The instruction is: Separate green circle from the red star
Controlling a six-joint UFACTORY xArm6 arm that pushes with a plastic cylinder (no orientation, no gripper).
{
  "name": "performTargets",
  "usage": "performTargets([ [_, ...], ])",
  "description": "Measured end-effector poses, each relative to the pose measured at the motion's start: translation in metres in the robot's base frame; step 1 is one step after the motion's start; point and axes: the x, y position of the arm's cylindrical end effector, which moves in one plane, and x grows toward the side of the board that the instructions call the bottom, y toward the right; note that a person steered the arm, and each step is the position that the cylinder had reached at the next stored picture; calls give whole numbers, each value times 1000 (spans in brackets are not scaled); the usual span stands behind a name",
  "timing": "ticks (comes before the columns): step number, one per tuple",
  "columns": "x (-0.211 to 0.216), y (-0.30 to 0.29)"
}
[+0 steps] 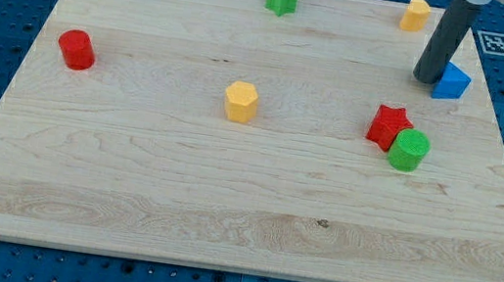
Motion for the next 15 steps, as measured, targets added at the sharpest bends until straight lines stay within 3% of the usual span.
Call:
performTargets([
  [3, 10, -7],
  [4, 8, -30],
  [5, 8, -100],
  [7, 8, -111],
  [8, 22, -130],
  [9, 39, -108],
  [12, 87, 15],
  [13, 125, -1],
  [15, 153, -89],
])
